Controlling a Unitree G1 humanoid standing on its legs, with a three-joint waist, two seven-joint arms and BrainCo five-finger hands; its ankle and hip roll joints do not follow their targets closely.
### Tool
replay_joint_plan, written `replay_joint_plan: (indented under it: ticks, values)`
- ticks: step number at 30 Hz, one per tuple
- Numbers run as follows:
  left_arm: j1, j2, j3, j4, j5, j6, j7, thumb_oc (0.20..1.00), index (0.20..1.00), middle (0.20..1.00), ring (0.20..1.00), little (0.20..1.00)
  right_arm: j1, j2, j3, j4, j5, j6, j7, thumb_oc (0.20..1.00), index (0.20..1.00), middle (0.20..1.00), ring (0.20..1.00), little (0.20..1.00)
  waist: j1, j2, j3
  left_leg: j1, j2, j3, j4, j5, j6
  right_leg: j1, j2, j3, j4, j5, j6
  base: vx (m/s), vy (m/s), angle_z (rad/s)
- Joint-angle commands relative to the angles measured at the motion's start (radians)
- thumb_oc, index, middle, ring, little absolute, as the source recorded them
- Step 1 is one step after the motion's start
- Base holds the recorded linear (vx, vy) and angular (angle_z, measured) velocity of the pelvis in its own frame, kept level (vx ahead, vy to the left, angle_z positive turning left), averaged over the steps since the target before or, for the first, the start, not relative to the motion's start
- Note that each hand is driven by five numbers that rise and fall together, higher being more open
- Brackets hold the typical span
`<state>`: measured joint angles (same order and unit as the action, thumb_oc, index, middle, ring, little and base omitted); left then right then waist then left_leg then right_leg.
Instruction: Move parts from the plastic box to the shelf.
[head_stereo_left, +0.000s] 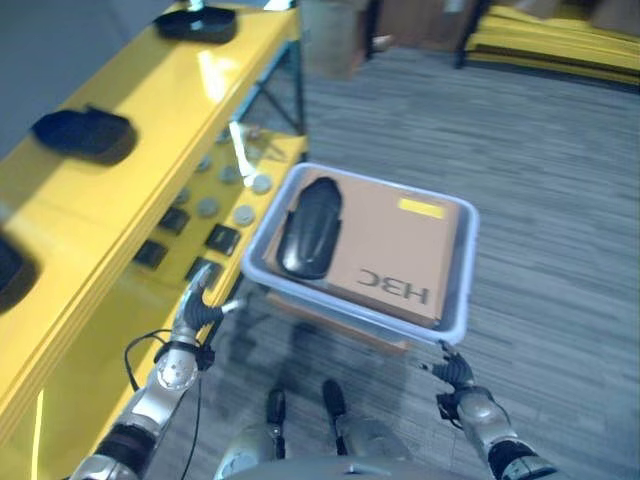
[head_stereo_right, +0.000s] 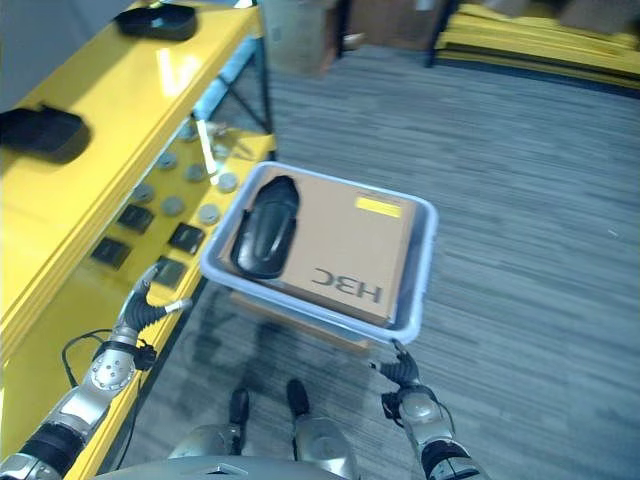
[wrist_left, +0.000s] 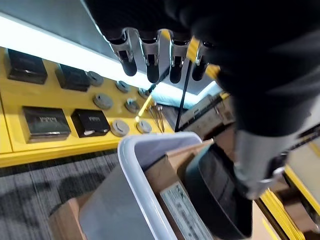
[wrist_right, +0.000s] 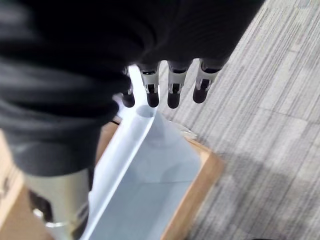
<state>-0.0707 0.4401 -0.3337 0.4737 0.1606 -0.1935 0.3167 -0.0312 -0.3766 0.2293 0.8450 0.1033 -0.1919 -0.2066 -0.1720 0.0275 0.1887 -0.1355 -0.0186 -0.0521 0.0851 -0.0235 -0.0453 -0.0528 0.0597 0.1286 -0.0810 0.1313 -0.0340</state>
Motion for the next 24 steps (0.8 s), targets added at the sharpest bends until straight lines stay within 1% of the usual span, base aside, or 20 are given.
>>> replay_joint_plan:
  ticks: [1,2,3,4,5,7,8,10,11,12,13,14,15,17,20,24]
  values:
    - [0.026,0.018,0.020,-0.036,0.040,-0.043,-0.009,1.000,1.000,1.000,1.000,1.000,0.135,-0.049,-0.022,-0.224,-0.128,-0.063,-0.068,1.000,1.000,1.000,1.000,1.000,0.005,0.012,-0.039,0.071,0.034,0.079,-0.100,0.025,0.012,-0.008,-0.091,0.121,0.022,-0.080,0.160,0.10,0.240,-0.25]
    - [0.034,0.016,0.018,-0.013,0.044,-0.040,-0.006,1.000,1.000,1.000,1.000,1.000,0.134,-0.068,-0.017,-0.299,-0.169,-0.083,-0.092,1.000,1.000,1.000,1.000,1.000,-0.001,0.012,-0.037,0.073,0.030,0.087,-0.095,0.018,0.016,-0.013,-0.093,0.133,0.025,-0.077,0.165,0.05,0.176,-0.43]
    - [0.034,0.015,0.017,-0.011,0.045,-0.041,-0.005,1.000,1.000,1.000,1.000,1.000,0.137,-0.069,-0.018,-0.304,-0.170,-0.080,-0.092,1.000,1.000,1.000,1.000,1.000,0.001,0.013,-0.037,0.074,0.030,0.090,-0.093,0.017,0.017,-0.012,-0.093,0.135,0.026,-0.077,0.166,0.04,0.113,-0.61]
    - [0.044,-0.001,0.019,0.029,0.049,-0.039,0.007,1.000,1.000,1.000,1.000,1.000,0.146,-0.087,-0.010,-0.398,-0.236,-0.105,-0.129,1.000,1.000,1.000,1.000,1.000,-0.001,0.012,-0.031,0.086,0.026,0.098,-0.089,0.004,0.024,-0.009,-0.094,0.150,0.026,-0.076,0.171,0.03,0.080,-0.63]
    - [0.044,-0.015,0.013,0.068,0.048,-0.043,0.012,1.000,1.000,1.000,1.000,1.000,0.152,-0.094,-0.016,-0.437,-0.266,-0.117,-0.149,1.000,1.000,1.000,1.000,1.000,0.002,0.012,-0.033,0.087,0.023,0.108,-0.093,0.006,0.026,-0.017,-0.095,0.162,0.024,-0.065,0.176,0.03,0.109,-0.47]
    - [0.028,-0.048,-0.005,0.179,0.048,-0.032,0.029,1.000,1.000,1.000,1.000,1.000,0.149,-0.104,-0.040,-0.548,-0.304,-0.150,-0.223,1.000,1.000,1.000,1.000,1.000,0.005,0.012,-0.032,0.092,0.020,0.125,-0.119,0.012,0.032,-0.036,-0.099,0.172,0.023,-0.053,0.187,-0.05,0.098,-0.31]
    - [0.004,-0.062,-0.019,0.248,0.065,-0.021,0.040,1.000,1.000,1.000,1.000,1.000,0.143,-0.116,-0.050,-0.630,-0.328,-0.159,-0.243,1.000,1.000,1.000,1.000,1.000,0.006,0.011,-0.026,0.084,0.019,0.135,-0.164,0.032,0.031,-0.062,-0.101,0.167,0.016,-0.041,0.194,-0.09,0.073,-0.35]
    - [-0.010,-0.070,-0.022,0.284,0.066,-0.013,0.042,1.000,1.000,1.000,1.000,1.000,0.139,-0.119,-0.061,-0.668,-0.332,-0.163,-0.258,1.000,1.000,1.000,1.000,1.000,0.008,0.010,-0.027,0.070,0.021,0.137,-0.172,0.036,0.026,-0.077,-0.106,0.155,0.012,-0.040,0.196,-0.09,0.029,-0.13]
    - [-0.032,-0.095,-0.023,0.402,0.068,0.006,0.051,1.000,1.000,1.000,1.000,1.000,0.109,-0.124,-0.054,-0.710,-0.317,-0.165,-0.252,1.000,1.000,1.000,1.000,1.000,0.010,0.007,-0.030,0.050,0.019,0.131,-0.172,0.037,0.028,-0.096,-0.112,0.138,0.006,-0.038,0.200,-0.06,0.017,0.16]
    - [-0.037,-0.098,-0.022,0.408,0.068,0.004,0.052,1.000,1.000,1.000,1.000,1.000,0.106,-0.126,-0.054,-0.709,-0.316,-0.165,-0.252,1.000,1.000,1.000,1.000,1.000,0.009,0.008,-0.029,0.048,0.018,0.131,-0.172,0.038,0.028,-0.097,-0.112,0.137,0.007,-0.038,0.200,-0.04,0.018,0.32]
    - [-0.049,-0.110,-0.026,0.456,0.063,0.010,0.053,1.000,1.000,1.000,1.000,1.000,0.075,-0.130,-0.042,-0.693,-0.305,-0.156,-0.247,1.000,1.000,1.000,1.000,1.000,0.013,0.005,-0.024,0.040,0.017,0.129,-0.172,0.042,0.028,-0.105,-0.114,0.135,0.005,-0.031,0.201,-0.07,-0.001,0.27]
    - [-0.069,-0.135,-0.012,0.573,0.008,0.036,0.016,1.000,1.000,1.000,1.000,1.000,-0.042,-0.113,0.007,-0.646,-0.214,-0.127,-0.199,1.000,1.000,1.000,1.000,1.000,0.033,-0.006,-0.011,0.015,0.015,0.131,-0.172,0.049,0.026,-0.126,-0.116,0.128,-0.004,-0.013,0.202,-0.07,-0.001,0.15]
    - [-0.070,-0.135,-0.012,0.574,0.007,0.036,0.016,1.000,1.000,1.000,1.000,1.000,-0.044,-0.113,0.008,-0.644,-0.213,-0.128,-0.199,1.000,1.000,1.000,1.000,1.000,0.033,-0.006,-0.011,0.015,0.015,0.131,-0.172,0.050,0.026,-0.127,-0.116,0.128,-0.004,-0.013,0.202,-0.05,-0.019,-0.03]
    - [-0.072,-0.141,-0.020,0.604,-0.001,0.040,-0.005,1.000,1.000,1.000,1.000,1.000,-0.137,-0.113,0.042,-0.595,-0.230,-0.104,-0.212,1.000,1.000,1.000,1.000,1.000,0.056,-0.008,-0.006,0.000,0.017,0.126,-0.172,0.053,0.026,-0.137,-0.117,0.115,-0.006,-0.013,0.201,0.00,-0.018,0.08]
    - [-0.083,-0.150,-0.034,0.636,-0.006,0.057,-0.005,1.000,1.000,1.000,1.000,1.000,-0.288,-0.077,0.057,-0.495,-0.213,-0.062,-0.258,1.000,1.000,1.000,1.000,1.000,0.080,-0.011,0.010,-0.030,0.014,0.109,-0.172,0.066,0.023,-0.156,-0.116,0.100,-0.006,-0.007,0.196,-0.03,-0.027,0.16]
    - [-0.079,-0.148,-0.048,0.642,-0.015,0.061,-0.009,1.000,1.000,1.000,1.000,1.000,-0.435,-0.074,0.060,-0.392,-0.189,-0.050,-0.309,1.000,1.000,1.000,1.000,1.000,0.111,-0.010,0.022,-0.064,0.012,0.080,-0.172,0.081,0.016,-0.174,-0.112,0.073,-0.006,-0.008,0.189,0.00,-0.028,0.31]
